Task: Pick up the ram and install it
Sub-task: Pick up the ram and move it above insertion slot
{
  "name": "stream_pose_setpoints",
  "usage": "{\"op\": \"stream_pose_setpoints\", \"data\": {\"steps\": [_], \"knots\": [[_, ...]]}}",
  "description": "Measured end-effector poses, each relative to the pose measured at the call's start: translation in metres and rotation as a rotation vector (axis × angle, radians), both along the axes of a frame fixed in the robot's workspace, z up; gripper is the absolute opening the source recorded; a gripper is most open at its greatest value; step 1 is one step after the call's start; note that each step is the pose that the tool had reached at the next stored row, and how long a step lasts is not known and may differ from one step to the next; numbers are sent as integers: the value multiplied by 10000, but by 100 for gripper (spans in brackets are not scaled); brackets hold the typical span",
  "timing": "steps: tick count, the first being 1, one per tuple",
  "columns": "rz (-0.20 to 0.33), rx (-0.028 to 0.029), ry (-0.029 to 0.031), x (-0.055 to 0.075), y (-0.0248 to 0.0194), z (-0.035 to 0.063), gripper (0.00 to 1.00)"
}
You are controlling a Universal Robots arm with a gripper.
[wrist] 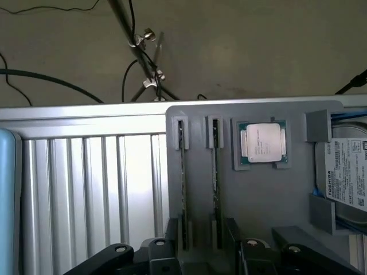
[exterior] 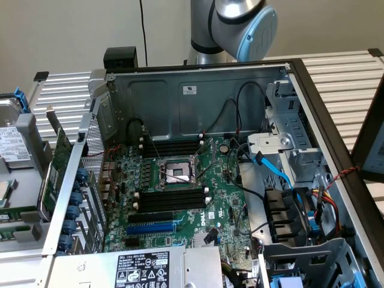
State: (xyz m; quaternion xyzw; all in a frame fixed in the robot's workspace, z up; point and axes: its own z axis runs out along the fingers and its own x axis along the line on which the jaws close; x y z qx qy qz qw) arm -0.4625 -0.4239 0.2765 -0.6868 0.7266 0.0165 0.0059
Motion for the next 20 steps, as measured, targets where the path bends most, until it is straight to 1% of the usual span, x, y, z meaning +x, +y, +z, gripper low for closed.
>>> {"op": "stream_pose_setpoints", "data": {"steps": [3,4,7,15,20], "knots": [[8,-15,-139,0,0,-19,45],[17,-19,-171,1,-1,-30,45],[129,-18,-171,0,-9,-84,45],[249,-16,-173,2,-74,-230,45],[278,-17,-171,17,-79,-319,45]]}}
